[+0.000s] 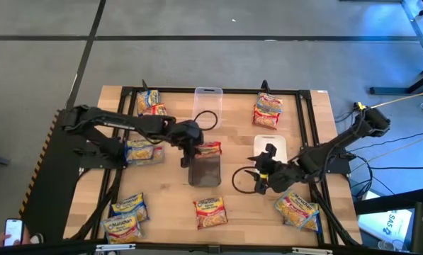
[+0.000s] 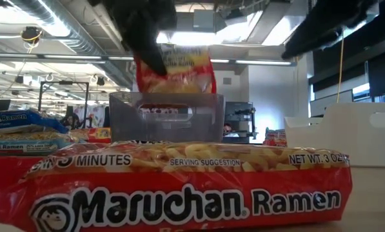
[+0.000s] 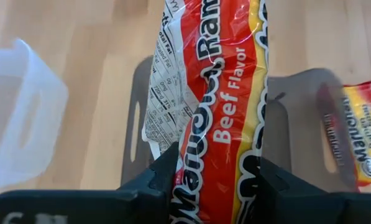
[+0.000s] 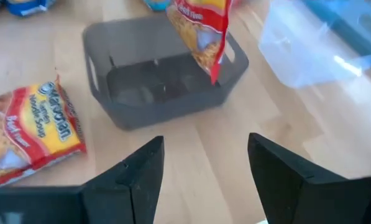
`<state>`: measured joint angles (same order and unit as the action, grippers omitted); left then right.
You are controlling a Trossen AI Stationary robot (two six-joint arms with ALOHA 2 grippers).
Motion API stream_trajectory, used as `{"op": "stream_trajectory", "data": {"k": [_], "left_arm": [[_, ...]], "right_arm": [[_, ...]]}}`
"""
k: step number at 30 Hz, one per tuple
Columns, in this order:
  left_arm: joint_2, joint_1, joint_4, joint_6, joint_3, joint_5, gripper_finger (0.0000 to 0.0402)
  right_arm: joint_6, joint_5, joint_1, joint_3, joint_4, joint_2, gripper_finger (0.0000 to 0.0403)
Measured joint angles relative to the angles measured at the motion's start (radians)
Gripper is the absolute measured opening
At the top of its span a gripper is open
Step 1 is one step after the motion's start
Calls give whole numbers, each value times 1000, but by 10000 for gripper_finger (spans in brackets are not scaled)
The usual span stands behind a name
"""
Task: Sort Maruchan noodles
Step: Put the red noodle pack into the gray bin
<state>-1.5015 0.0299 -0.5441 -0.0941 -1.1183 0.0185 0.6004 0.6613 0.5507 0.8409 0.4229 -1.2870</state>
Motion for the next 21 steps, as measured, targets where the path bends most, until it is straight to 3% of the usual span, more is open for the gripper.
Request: {"op": "stream_trajectory", "data": {"k": [21], "left_arm": [[-180,62,-12,45,0,-8,110]], "right_arm": [[78,0,-1,-58,-23,0,206]]}}
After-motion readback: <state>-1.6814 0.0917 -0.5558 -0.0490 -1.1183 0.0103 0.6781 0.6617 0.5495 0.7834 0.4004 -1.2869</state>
